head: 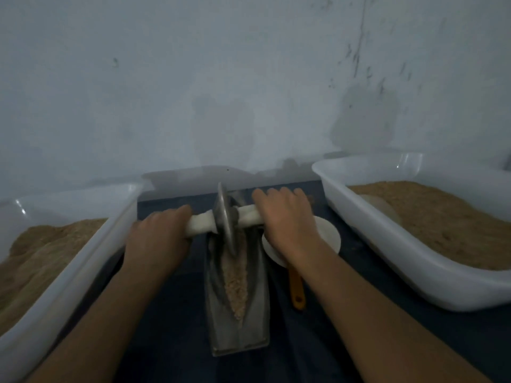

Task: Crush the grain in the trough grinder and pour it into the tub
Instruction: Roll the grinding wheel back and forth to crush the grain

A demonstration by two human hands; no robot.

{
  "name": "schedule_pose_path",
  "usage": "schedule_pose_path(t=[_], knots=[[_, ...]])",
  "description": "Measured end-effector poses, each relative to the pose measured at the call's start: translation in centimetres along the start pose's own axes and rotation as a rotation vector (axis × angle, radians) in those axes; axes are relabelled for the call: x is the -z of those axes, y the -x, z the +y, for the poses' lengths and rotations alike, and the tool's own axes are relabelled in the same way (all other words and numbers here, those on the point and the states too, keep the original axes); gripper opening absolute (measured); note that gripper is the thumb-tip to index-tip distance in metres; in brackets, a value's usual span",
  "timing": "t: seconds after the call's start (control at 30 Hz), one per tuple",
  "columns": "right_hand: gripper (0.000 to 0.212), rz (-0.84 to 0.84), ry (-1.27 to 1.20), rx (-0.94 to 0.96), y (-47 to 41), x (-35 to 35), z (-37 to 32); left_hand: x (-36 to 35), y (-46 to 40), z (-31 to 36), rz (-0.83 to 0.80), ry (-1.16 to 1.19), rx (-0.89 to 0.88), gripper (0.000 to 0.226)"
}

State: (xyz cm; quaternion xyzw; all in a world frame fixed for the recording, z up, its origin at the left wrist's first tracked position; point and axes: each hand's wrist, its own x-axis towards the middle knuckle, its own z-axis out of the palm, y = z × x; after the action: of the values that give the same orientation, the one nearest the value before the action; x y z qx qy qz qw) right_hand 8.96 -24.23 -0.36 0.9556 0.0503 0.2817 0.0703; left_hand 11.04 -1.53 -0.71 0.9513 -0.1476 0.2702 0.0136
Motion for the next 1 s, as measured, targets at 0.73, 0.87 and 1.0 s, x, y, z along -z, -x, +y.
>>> schedule_pose_path(t=[0.73,0.87,1.0], knots=[[0.020,-0.208,-0.088,0.024,0.2,1.9,0.7,2.6,0.6,1.4,-0.228,-0.088,-0.001,0.020],[0.014,-0.619,-0.151,0.130,1.2,5.6,1.7,5.2,1.7,-0.2,-0.629,0.119,-0.106,0.015],[0.013,-0.681,-0.138,0.113,0.9,5.7,1.4,5.0,1.6,-0.2,-0.633,0.142,-0.087,0.016]])
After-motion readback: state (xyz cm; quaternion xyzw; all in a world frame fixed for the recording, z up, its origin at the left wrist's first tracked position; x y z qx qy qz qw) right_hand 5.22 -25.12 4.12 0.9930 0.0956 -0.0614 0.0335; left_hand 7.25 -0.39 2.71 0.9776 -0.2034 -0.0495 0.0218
